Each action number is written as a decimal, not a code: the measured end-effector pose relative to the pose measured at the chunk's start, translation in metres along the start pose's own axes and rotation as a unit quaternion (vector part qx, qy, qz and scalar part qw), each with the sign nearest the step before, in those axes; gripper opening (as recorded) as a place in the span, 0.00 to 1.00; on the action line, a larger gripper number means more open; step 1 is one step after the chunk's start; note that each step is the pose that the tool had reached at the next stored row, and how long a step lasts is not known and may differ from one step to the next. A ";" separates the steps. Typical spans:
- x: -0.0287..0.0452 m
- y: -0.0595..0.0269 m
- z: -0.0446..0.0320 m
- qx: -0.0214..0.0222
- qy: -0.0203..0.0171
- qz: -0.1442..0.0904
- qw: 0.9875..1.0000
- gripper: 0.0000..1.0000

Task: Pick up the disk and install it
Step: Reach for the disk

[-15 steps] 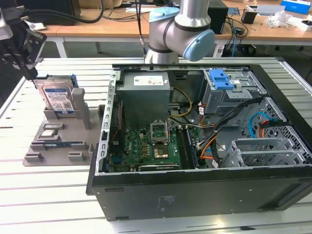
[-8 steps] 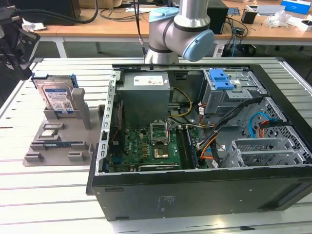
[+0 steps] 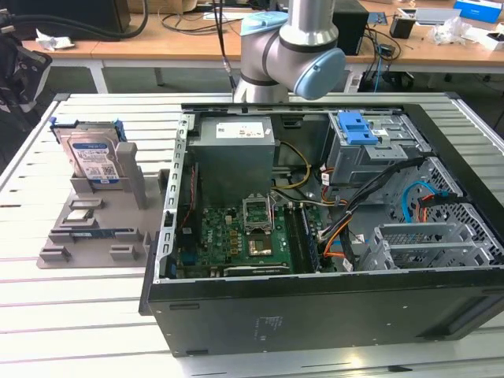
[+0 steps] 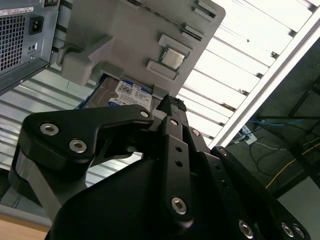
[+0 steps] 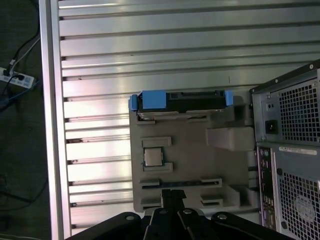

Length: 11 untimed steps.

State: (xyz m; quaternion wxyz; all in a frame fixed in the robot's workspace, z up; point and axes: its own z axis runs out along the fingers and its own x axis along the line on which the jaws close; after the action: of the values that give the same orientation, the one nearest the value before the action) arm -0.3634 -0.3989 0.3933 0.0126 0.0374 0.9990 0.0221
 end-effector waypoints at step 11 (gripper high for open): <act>0.0216 -0.0016 -0.0006 0.000 0.000 0.000 1.000 0.11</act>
State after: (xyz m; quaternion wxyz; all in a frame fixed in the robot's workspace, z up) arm -0.3850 -0.3988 0.3933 0.0126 0.0374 0.9990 0.0221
